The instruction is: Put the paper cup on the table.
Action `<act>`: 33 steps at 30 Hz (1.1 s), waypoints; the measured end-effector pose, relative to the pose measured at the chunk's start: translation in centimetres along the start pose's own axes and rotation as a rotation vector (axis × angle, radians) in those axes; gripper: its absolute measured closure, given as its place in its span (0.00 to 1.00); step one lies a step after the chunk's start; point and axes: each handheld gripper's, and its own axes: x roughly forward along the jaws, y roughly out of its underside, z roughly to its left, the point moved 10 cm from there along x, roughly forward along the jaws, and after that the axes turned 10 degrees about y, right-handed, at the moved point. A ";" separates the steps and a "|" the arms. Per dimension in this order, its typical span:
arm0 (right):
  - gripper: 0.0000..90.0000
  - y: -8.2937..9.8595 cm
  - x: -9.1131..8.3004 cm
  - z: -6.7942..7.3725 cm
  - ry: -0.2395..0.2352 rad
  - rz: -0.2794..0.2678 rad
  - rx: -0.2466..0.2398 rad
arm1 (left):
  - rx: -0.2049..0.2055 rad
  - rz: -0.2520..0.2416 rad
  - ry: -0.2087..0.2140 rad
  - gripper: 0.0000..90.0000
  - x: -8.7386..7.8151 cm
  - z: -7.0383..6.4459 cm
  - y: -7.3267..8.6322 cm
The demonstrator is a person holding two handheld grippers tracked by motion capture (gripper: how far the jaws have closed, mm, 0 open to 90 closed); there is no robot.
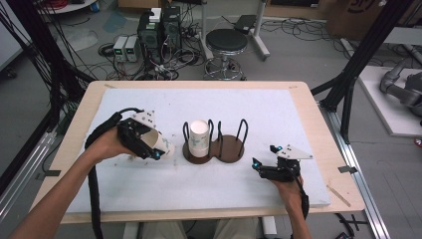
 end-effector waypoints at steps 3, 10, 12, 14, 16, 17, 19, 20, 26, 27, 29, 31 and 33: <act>0.18 0.0 0.0 0.0 -0.002 0.002 0.002 | -0.002 0.025 -0.013 0.33 0.1 0.4 0.0; 0.18 0.1 0.0 0.1 -0.018 0.009 0.000 | -0.004 0.108 -0.032 0.33 0.3 1.7 0.0; 0.17 0.1 0.0 0.1 -0.018 0.011 0.006 | -0.007 0.118 -0.028 0.33 0.5 2.0 -0.1; 0.18 0.1 0.1 0.0 -0.019 0.007 0.005 | -0.013 0.127 -0.024 0.33 0.8 2.2 -0.1; 0.18 0.1 0.1 0.0 -0.023 0.009 0.002 | -0.014 0.150 -0.024 0.33 1.1 2.4 0.2; 0.18 0.1 0.1 0.1 -0.024 0.012 0.004 | -0.019 0.184 -0.019 0.33 1.6 2.7 0.6; 0.18 0.1 0.1 0.1 -0.025 0.011 0.006 | -0.013 0.204 -0.019 0.33 1.7 2.9 0.8; 0.18 0.1 0.1 0.1 -0.025 0.011 0.006 | -0.017 0.213 -0.016 0.33 1.9 3.0 0.9; 0.18 0.1 0.1 0.1 -0.026 0.011 0.006 | -0.021 0.285 -0.011 0.33 2.6 3.6 1.9; 0.18 0.1 0.1 0.1 -0.027 0.013 0.005 | -0.023 0.296 -0.012 0.33 2.7 3.7 2.1; 0.18 0.1 0.0 0.1 -0.028 0.017 0.008 | -0.024 0.315 -0.015 0.33 2.8 3.9 2.5; 0.18 0.1 0.1 0.1 -0.029 0.016 0.008 | -0.032 0.329 -0.019 0.33 2.8 4.1 2.8; 0.18 0.1 0.1 0.1 -0.028 0.018 0.008 | -0.034 0.341 -0.015 0.33 2.9 4.1 3.0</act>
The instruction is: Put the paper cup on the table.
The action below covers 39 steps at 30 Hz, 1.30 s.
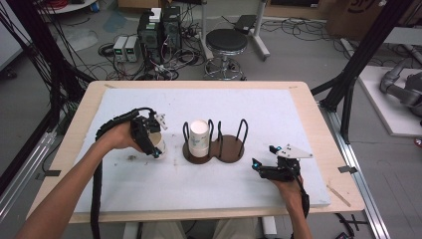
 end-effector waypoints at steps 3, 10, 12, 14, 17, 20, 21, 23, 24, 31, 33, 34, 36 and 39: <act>0.18 0.0 0.0 0.0 0.001 0.001 0.002 | 0.005 0.016 0.001 0.33 0.2 0.1 0.1; 0.18 0.0 0.0 0.0 0.002 0.001 0.001 | 0.020 0.056 0.010 0.33 1.1 0.1 0.2; 0.18 0.0 0.0 0.0 0.002 0.001 0.001 | 0.019 0.055 0.011 0.33 1.4 0.2 0.3; 0.18 0.0 0.0 0.0 0.000 0.003 0.002 | 0.013 0.028 0.017 0.33 1.5 0.3 0.1; 0.18 0.0 0.1 0.0 0.001 0.006 0.003 | 0.005 0.015 0.017 0.32 1.6 0.3 0.0; 0.18 0.0 0.0 0.0 0.001 0.005 0.002 | 0.013 -0.005 0.017 0.31 1.8 0.3 -0.3; 0.18 0.0 0.0 0.0 0.001 0.005 0.002 | 0.013 -0.005 0.017 0.31 1.8 0.3 -0.3; 0.18 0.0 0.0 0.0 0.002 0.004 0.003 | 0.015 -0.017 0.017 0.31 1.9 0.3 -0.3; 0.18 0.0 0.0 0.0 0.002 0.005 0.004 | 0.012 -0.024 0.017 0.31 1.9 0.3 -0.4; 0.18 0.0 0.1 -0.1 0.000 0.004 0.003 | 0.030 -0.078 0.012 0.21 2.0 0.5 -0.5; 0.18 0.1 0.0 0.0 0.001 0.008 0.005 | 0.036 -0.094 0.014 0.20 1.7 0.4 -0.7; 0.18 0.0 0.1 -0.1 0.001 0.006 0.003 | 0.042 -0.103 0.017 0.18 1.7 0.4 -0.8; 0.18 0.0 0.1 0.0 -0.001 0.005 0.004 | 0.043 -0.097 0.023 0.18 1.7 0.3 -0.8; 0.18 0.0 0.0 -0.1 -0.002 0.002 0.004 | 0.035 -0.095 0.027 0.18 1.8 0.3 -0.6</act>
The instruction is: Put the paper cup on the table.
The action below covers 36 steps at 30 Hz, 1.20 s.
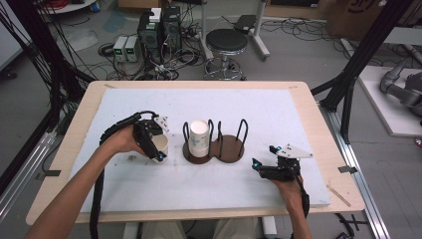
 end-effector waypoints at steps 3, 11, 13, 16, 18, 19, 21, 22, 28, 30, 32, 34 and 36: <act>0.18 0.0 0.0 0.0 0.000 0.001 -0.001 | -0.006 -0.002 -0.001 0.16 0.0 0.1 0.1; 0.18 0.0 0.0 0.0 -0.001 -0.001 -0.003 | -0.017 -0.012 0.006 0.13 0.1 0.0 0.3; 0.18 0.0 0.0 0.0 -0.001 0.000 0.000 | -0.011 -0.005 0.014 0.13 0.5 -0.2 0.7; 0.18 0.0 0.0 0.0 -0.002 0.001 -0.002 | -0.020 -0.010 0.020 0.13 0.9 -0.3 1.2; 0.18 0.0 0.0 0.1 -0.002 0.004 0.001 | -0.021 -0.012 0.019 0.13 0.9 -0.3 1.3; 0.18 0.0 0.0 0.1 -0.002 0.004 0.001 | -0.030 -0.032 0.019 0.13 0.7 -0.3 1.1; 0.18 0.0 0.0 0.0 -0.002 0.004 0.001 | -0.027 -0.038 0.019 0.13 0.6 -0.4 1.1; 0.18 0.0 0.0 0.0 -0.002 0.004 0.001 | -0.026 -0.036 0.021 0.13 0.6 -0.4 1.1; 0.18 0.0 0.0 0.1 -0.004 0.003 0.001 | -0.029 -0.042 0.017 0.13 0.5 -0.3 1.4; 0.18 0.0 0.0 0.1 -0.003 0.005 0.003 | -0.034 -0.053 0.017 0.13 0.5 -0.4 1.5; 0.18 0.0 0.0 0.1 -0.004 0.005 0.004 | -0.032 -0.061 0.015 0.13 0.3 -0.5 1.6; 0.18 0.0 0.0 0.0 -0.004 0.002 0.000 | -0.036 -0.088 0.013 0.13 0.1 -0.6 1.8; 0.18 0.0 0.0 0.1 -0.004 0.002 0.001 | -0.043 -0.111 0.006 0.13 -0.1 -0.7 2.1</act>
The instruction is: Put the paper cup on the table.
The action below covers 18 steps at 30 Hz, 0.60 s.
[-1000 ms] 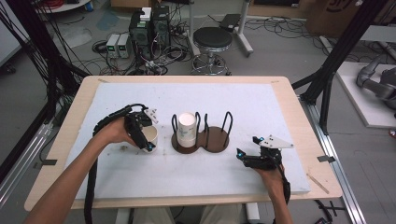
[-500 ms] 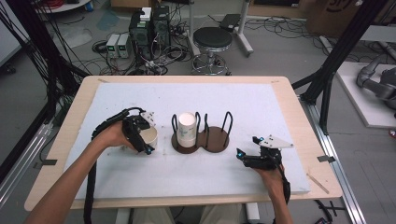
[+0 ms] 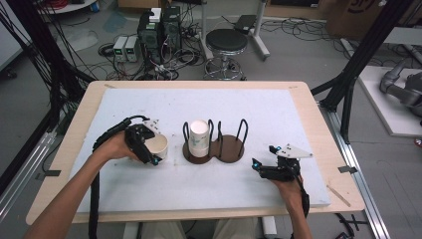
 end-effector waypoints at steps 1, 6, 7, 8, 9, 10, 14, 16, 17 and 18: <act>0.18 0.0 0.0 0.0 0.001 -0.002 -0.004 | -0.002 -0.014 -0.002 0.13 -0.1 -0.1 0.1; 0.18 0.0 -0.1 0.0 0.000 -0.003 0.000 | -0.004 -0.058 -0.007 0.13 -0.7 -0.5 0.9; 0.18 0.0 -0.1 0.0 -0.001 -0.003 0.001 | -0.006 -0.064 -0.010 0.13 -0.7 -0.5 1.1; 0.18 0.0 -0.1 0.0 0.000 -0.004 0.001 | -0.011 -0.079 -0.018 0.13 -0.9 -0.6 1.4; 0.18 0.0 -0.1 0.0 0.001 -0.005 -0.001 | -0.017 -0.089 -0.017 0.13 -0.9 -0.6 1.5; 0.18 0.0 -0.1 0.0 0.000 -0.005 -0.004 | -0.017 -0.101 -0.020 0.13 -1.1 -0.7 1.8; 0.18 0.0 -0.1 0.0 0.000 -0.004 -0.002 | -0.030 -0.152 -0.047 0.13 -1.9 -1.2 2.6; 0.18 0.0 -0.1 0.0 -0.002 -0.008 -0.003 | -0.030 -0.176 -0.062 0.13 -2.2 -1.5 3.0; 0.18 -0.1 -0.1 0.0 0.000 -0.016 -0.007 | -0.028 -0.189 -0.069 0.13 -2.4 -1.7 3.3; 0.18 -0.1 -0.1 0.0 0.000 -0.016 -0.007 | -0.030 -0.205 -0.067 0.13 -2.5 -2.0 3.5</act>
